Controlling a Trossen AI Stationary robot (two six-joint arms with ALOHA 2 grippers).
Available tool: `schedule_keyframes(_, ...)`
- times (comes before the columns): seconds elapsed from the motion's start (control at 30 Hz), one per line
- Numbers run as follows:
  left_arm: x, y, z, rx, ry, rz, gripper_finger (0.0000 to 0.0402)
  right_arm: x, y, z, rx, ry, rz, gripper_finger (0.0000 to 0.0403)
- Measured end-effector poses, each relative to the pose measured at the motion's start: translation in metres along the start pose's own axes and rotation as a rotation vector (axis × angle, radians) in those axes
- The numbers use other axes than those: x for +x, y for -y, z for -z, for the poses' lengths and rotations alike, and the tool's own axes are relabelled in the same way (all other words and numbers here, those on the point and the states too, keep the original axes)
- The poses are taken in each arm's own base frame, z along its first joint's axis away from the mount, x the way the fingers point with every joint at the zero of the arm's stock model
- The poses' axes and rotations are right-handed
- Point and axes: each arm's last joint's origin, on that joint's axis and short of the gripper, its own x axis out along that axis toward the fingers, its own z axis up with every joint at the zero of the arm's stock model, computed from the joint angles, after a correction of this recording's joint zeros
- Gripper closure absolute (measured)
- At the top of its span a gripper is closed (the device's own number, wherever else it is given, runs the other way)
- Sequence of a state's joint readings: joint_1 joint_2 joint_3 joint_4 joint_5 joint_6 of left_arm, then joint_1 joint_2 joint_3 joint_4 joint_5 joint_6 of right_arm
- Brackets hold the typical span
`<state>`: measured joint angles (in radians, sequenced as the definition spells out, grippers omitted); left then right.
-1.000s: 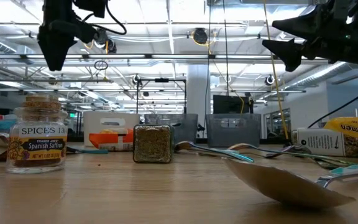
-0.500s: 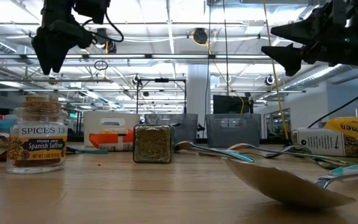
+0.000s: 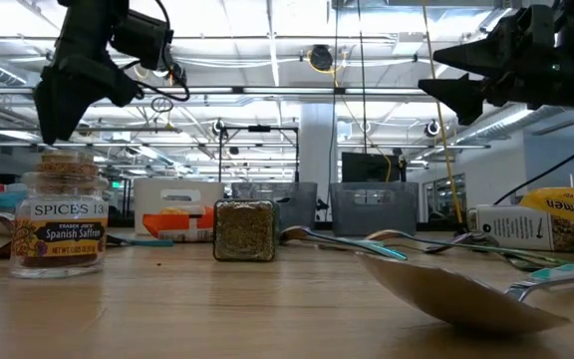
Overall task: Pick & Place Food Item
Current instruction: Put the gold seasoning bottle into the left black bin
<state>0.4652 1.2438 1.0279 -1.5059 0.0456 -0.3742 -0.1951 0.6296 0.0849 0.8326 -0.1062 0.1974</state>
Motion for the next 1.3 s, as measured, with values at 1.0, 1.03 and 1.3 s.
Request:
schedule_keyframes(1.0, 0.006, 0.013, -0.006, 0.043, 0.103, 0.01, 0.0028, 0.0, 0.0, 0.001, 0.0, -0.008, 0.001, 0.0119)
schedule_keyframes(1.03, 0.009, 0.013, -0.005, 0.042, 0.093, 0.008, 0.003, 0.0, 0.0, 0.001, 0.0, -0.008, 0.002, 0.0119)
schedule_keyframes(1.3, 0.036, 0.011, -0.004, 0.035, 0.051, -0.009, 0.0025, 0.0, 0.0, 0.001, 0.0, -0.008, 0.001, 0.0119)
